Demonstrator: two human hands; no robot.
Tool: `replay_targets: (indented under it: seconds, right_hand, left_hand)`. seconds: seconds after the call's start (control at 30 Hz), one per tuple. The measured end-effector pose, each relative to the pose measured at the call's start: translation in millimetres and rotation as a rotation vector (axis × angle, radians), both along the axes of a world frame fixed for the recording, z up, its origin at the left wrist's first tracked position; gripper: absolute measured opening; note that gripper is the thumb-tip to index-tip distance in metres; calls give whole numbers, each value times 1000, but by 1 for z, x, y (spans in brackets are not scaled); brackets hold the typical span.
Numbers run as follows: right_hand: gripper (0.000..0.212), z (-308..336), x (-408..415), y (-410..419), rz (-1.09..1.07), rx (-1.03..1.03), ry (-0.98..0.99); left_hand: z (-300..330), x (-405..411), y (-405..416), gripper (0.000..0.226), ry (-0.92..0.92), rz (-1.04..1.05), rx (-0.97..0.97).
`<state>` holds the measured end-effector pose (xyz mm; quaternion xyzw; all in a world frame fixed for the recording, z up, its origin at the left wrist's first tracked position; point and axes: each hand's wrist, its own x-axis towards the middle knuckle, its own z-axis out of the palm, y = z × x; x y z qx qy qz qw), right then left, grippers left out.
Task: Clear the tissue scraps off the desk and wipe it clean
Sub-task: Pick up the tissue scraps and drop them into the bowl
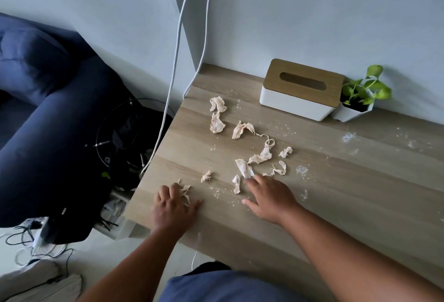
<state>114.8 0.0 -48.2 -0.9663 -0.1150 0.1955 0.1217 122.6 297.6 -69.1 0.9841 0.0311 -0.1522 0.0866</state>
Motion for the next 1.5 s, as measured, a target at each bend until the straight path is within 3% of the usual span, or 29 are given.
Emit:
replay_targets:
  seconds: [0.1,0.23,0.33,0.47,0.6,0.73,0.8,0.97,1.23,1.4,1.5]
  right_hand:
    - [65,-8,6,17,-38,-10,0]
    - [45,-16,12,35,-76,-50,-27]
    - [21,-14,15,40,-80,-58,-54]
    - [11,-9,16,42,-113,-48,-12]
    - [9,-1,13,38,-243,34,39]
    - [24,5,5,27,-282,23,47]
    - [28,7,1,24,-348,22,46]
    - [14,9,-7,21,-452,91,-45]
    - [12,5,6,27,-504,165,-63]
    - [25,0,9,30,-519,184,-45]
    - [22,1,10,30,-533,200,-38]
  left_hand:
    - [0,7,-2,64,-50,-125,-37]
    - [2,20,9,44,-155,-331,-77]
    - [4,34,21,39,-79,-398,-123]
    - [6,51,28,19,71,-332,-176]
    - [10,63,22,35,109,-318,-249]
    - [14,71,12,13,123,-248,-299]
    - [15,75,7,16,68,-303,-310]
    - [14,84,-4,29,-46,-456,-326]
    - [6,90,-11,27,-57,-404,-466]
    - [5,89,-8,32,-18,-420,-470]
    - [5,90,-7,33,2,-413,-468]
